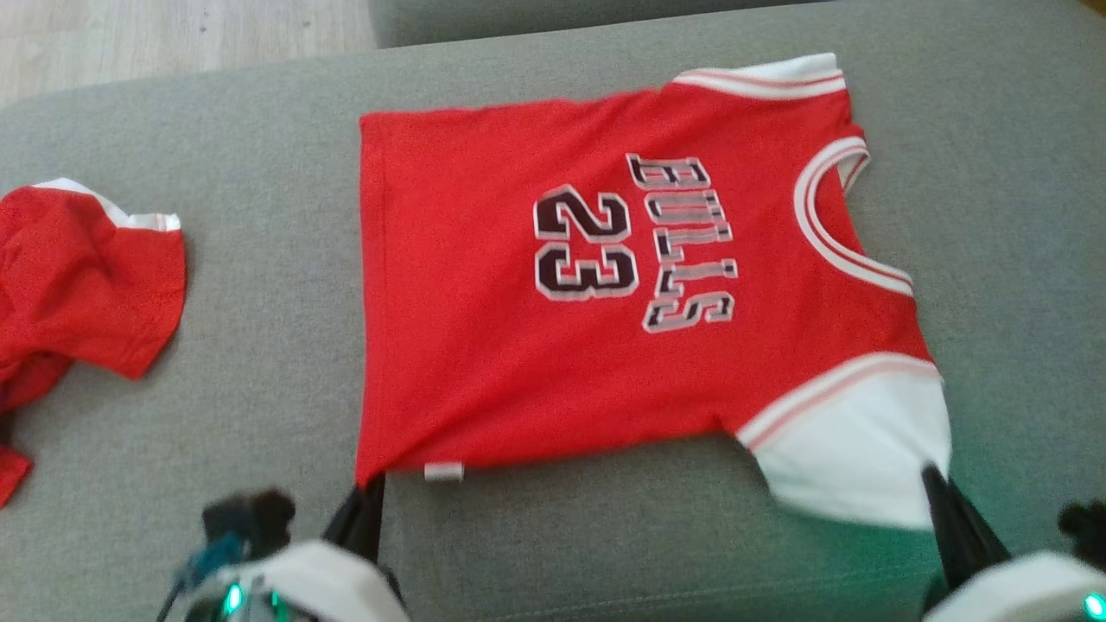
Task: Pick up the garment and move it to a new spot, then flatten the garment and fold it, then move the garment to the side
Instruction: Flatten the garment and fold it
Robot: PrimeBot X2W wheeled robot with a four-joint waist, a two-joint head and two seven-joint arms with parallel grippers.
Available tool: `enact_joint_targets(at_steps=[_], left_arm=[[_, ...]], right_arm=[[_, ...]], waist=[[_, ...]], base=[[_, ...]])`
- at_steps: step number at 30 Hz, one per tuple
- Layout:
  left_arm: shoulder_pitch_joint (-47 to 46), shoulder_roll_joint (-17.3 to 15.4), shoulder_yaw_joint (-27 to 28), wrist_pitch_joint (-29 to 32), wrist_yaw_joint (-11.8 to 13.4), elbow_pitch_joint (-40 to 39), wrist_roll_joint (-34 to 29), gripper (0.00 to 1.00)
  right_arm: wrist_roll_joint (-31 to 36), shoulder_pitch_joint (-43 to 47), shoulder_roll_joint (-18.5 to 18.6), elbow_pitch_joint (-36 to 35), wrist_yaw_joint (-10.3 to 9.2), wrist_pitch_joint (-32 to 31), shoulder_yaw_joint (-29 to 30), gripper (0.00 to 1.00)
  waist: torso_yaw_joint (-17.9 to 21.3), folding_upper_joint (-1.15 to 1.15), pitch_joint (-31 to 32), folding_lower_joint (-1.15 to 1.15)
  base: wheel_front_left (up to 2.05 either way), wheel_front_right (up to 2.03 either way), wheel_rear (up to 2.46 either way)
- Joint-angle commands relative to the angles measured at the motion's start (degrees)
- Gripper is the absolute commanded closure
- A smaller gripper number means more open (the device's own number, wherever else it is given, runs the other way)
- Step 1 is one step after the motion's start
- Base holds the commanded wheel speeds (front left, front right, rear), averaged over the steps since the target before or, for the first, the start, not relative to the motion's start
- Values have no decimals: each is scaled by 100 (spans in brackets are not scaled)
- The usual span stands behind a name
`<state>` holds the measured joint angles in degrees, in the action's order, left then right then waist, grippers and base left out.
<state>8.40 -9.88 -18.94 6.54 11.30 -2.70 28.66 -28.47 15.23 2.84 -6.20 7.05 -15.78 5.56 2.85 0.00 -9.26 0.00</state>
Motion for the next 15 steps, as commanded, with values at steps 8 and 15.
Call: enact_joint_targets(at_steps=[8,15], left_arm=[[864,-91,303,215,340,-1319,239,100],[241,-278,188,713,235,-1439,190,100]], right_arm=[[-113,755,7,-1086,44,-354,355,100],[-73,-76,5,-1170,44,-833,421,100]], waist=[[-18,0,-92,0],[-39,0,-146,0]], base=[[0,0,0],[0,0,0]])
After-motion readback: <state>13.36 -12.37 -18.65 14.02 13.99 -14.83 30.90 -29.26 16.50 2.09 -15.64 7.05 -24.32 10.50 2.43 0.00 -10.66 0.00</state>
